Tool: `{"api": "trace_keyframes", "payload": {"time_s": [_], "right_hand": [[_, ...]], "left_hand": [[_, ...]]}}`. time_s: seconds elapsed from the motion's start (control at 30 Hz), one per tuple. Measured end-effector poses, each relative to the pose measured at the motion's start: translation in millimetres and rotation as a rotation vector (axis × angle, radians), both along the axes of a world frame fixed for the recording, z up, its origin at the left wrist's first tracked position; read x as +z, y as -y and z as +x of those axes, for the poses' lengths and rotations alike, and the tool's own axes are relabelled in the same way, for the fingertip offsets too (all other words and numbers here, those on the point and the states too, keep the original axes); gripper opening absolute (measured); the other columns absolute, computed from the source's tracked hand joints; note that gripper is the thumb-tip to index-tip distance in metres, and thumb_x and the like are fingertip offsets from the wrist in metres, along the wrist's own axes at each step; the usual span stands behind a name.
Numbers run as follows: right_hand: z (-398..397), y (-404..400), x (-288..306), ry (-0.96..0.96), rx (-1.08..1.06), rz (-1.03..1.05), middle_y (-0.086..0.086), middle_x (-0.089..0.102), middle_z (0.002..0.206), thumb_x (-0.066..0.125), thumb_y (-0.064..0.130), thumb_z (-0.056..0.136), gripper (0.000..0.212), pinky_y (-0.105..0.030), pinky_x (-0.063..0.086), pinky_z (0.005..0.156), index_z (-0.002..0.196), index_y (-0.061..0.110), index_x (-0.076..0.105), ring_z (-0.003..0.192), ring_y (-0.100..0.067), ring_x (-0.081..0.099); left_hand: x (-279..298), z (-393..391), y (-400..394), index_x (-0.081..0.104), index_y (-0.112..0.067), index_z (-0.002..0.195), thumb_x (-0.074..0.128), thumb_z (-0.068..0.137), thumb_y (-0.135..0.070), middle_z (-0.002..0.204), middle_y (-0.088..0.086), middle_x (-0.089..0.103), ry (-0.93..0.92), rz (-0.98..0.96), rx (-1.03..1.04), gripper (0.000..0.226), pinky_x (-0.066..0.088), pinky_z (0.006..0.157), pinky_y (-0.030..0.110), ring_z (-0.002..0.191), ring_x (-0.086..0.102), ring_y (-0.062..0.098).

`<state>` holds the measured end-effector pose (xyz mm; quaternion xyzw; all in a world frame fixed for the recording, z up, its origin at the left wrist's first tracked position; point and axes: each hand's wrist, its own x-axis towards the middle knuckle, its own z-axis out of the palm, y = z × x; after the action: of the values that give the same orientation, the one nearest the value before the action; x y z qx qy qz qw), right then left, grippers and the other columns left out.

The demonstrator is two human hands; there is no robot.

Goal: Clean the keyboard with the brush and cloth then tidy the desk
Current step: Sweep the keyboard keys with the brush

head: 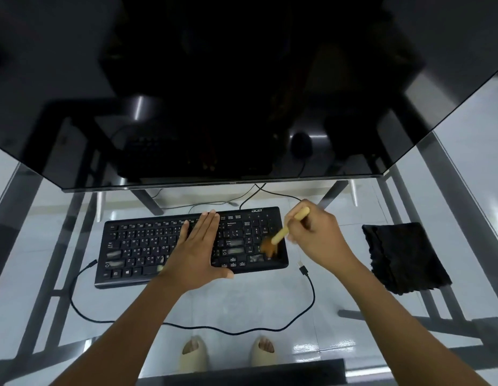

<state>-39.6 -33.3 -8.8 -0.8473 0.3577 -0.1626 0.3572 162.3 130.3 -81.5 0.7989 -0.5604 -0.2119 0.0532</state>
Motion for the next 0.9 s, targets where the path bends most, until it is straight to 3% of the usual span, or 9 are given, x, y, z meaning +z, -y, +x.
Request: {"api": "trace_keyframes", "payload": {"time_s": [0.07, 0.17, 0.3, 0.37, 0.47, 0.6, 0.7, 0.83, 0.9], "right_hand": [[1, -2, -2, -0.055, 0.057, -0.047, 0.010, 0.063, 0.069, 0.055, 0.009, 0.091, 0.014, -0.022, 0.048, 0.056, 0.082, 0.019, 0.057, 0.062, -0.009, 0.060], [-1, 2, -3, 0.047, -0.091, -0.165, 0.010, 0.058, 0.088, 0.057, 0.011, 0.092, 0.009, -0.018, 0.046, 0.062, 0.089, 0.019, 0.061, 0.074, -0.006, 0.057], [3, -2, -4, 0.068, 0.002, 0.040, 0.014, 0.068, 0.067, 0.057, 0.008, 0.093, 0.007, -0.012, 0.050, 0.065, 0.088, 0.012, 0.061, 0.070, -0.005, 0.067], [6, -5, -6, 0.020, 0.011, -0.015, 0.015, 0.066, 0.074, 0.059, 0.012, 0.093, 0.006, -0.010, 0.046, 0.066, 0.089, 0.015, 0.062, 0.072, -0.001, 0.063], [11, -3, -6, 0.127, -0.078, -0.133, 0.010, 0.061, 0.091, 0.060, 0.009, 0.092, 0.007, -0.012, 0.047, 0.072, 0.093, 0.016, 0.063, 0.081, -0.001, 0.059], [19, -8, -9, 0.069, 0.038, -0.108, 0.014, 0.064, 0.078, 0.059, 0.013, 0.093, 0.005, -0.025, 0.054, 0.072, 0.089, 0.015, 0.062, 0.076, -0.005, 0.063], [22, -4, -11, 0.122, -0.068, -0.172, 0.005, 0.060, 0.095, 0.059, 0.011, 0.092, 0.006, -0.022, 0.051, 0.075, 0.093, 0.015, 0.063, 0.082, -0.006, 0.059], [27, -12, -14, 0.088, 0.038, -0.081, 0.012, 0.068, 0.080, 0.057, 0.009, 0.093, 0.009, -0.023, 0.054, 0.073, 0.090, 0.015, 0.062, 0.078, -0.009, 0.065], [33, -16, -13, 0.085, -0.031, -0.139, 0.010, 0.065, 0.089, 0.058, 0.009, 0.092, 0.007, -0.019, 0.051, 0.072, 0.093, 0.013, 0.063, 0.081, -0.007, 0.061]], "left_hand": [[-1, 0, -1, -0.021, -0.018, 0.150, 0.061, 0.067, -0.077, 0.156, -0.008, -0.026, -0.001, -0.008, 0.005, 0.131, -0.016, 0.117, 0.040, 0.142, -0.028, 0.007], [-2, -1, -1, -0.020, -0.017, 0.150, 0.061, 0.067, -0.076, 0.156, -0.008, -0.026, -0.004, -0.020, 0.001, 0.130, -0.017, 0.117, 0.039, 0.142, -0.029, 0.007], [-3, 1, -2, -0.019, -0.018, 0.150, 0.062, 0.067, -0.076, 0.157, -0.007, -0.025, -0.005, -0.026, -0.005, 0.130, -0.016, 0.117, 0.039, 0.142, -0.028, 0.006], [-3, 2, -2, -0.020, -0.018, 0.150, 0.061, 0.067, -0.077, 0.157, -0.007, -0.024, -0.004, -0.024, -0.008, 0.130, -0.016, 0.117, 0.040, 0.142, -0.029, 0.006], [-4, 1, -1, -0.020, -0.018, 0.150, 0.059, 0.067, -0.078, 0.158, -0.006, -0.024, 0.006, -0.026, -0.013, 0.130, -0.017, 0.117, 0.044, 0.142, -0.028, 0.006], [-2, 1, -2, -0.020, -0.017, 0.150, 0.059, 0.067, -0.078, 0.158, -0.006, -0.024, 0.017, -0.029, -0.019, 0.130, -0.017, 0.117, 0.048, 0.142, -0.027, 0.006], [2, 0, -5, -0.017, -0.017, 0.151, 0.059, 0.068, -0.076, 0.159, -0.006, -0.020, 0.014, -0.085, 0.015, 0.128, -0.019, 0.116, 0.046, 0.143, -0.025, 0.005], [4, 6, -19, -0.007, -0.017, 0.154, 0.051, 0.066, -0.083, 0.161, -0.008, -0.010, 0.021, -0.191, 0.144, 0.124, -0.020, 0.116, 0.041, 0.144, -0.019, 0.002], [2, 9, -29, -0.003, -0.017, 0.154, 0.043, 0.065, -0.086, 0.161, -0.008, -0.007, 0.017, -0.212, 0.194, 0.122, -0.017, 0.116, 0.042, 0.145, -0.017, 0.002]]}}
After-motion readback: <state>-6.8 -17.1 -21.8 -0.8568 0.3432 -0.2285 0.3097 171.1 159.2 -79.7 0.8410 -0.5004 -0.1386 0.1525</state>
